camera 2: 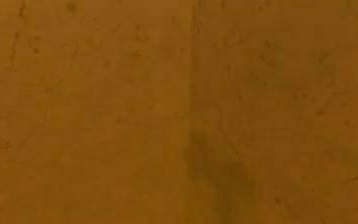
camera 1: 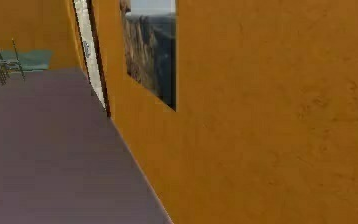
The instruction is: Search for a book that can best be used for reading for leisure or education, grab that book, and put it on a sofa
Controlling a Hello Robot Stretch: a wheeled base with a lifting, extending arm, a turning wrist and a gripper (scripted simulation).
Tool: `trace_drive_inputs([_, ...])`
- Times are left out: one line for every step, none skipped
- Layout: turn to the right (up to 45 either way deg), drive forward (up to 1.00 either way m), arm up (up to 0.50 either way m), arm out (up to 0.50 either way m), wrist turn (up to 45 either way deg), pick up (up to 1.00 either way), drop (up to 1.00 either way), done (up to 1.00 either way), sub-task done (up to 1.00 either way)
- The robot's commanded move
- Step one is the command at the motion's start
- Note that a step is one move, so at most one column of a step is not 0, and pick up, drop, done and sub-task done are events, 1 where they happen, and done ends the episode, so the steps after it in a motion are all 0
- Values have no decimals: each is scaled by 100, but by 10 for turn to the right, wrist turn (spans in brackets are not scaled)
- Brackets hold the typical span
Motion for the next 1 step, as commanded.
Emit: trace_drive_inputs([-450,0,0,0,0,0,0,0,0])
